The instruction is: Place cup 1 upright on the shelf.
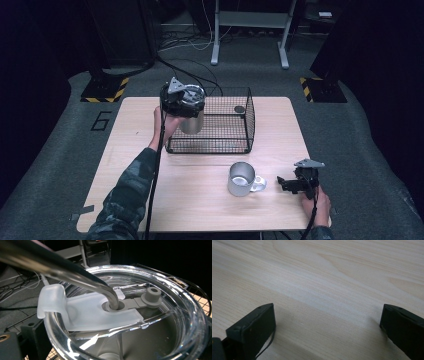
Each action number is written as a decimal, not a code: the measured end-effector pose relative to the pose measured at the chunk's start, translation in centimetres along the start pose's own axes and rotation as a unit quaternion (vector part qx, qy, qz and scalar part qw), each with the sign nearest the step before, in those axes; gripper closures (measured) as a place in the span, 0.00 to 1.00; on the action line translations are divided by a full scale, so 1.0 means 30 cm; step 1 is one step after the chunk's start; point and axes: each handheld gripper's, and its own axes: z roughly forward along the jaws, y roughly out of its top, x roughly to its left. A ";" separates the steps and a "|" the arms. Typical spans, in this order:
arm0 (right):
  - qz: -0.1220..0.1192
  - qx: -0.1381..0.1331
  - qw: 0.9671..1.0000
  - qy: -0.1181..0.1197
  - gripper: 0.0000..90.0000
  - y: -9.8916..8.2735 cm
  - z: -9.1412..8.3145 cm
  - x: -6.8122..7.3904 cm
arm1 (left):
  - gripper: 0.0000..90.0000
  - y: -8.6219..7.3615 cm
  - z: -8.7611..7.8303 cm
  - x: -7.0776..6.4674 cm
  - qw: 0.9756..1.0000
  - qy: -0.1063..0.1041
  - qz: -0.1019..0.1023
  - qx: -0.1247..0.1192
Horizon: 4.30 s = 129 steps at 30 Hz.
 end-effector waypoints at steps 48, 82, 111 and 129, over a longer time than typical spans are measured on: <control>0.000 0.000 1.000 0.000 0.00 0.000 0.000 0.000 | 0.04 -0.135 0.161 0.032 0.997 0.016 -0.053 0.047; -0.001 0.000 1.000 0.000 0.00 0.000 0.000 0.000 | 0.04 -0.183 0.137 0.013 0.997 0.016 -0.041 0.070; 0.000 0.000 1.000 0.000 0.00 0.000 0.000 0.000 | 0.00 -0.115 -0.001 0.026 0.997 -0.010 -0.057 0.043; 0.000 0.000 1.000 0.000 0.00 0.000 0.000 0.000 | 0.00 -0.173 -0.269 -0.039 0.999 -0.021 -0.002 0.029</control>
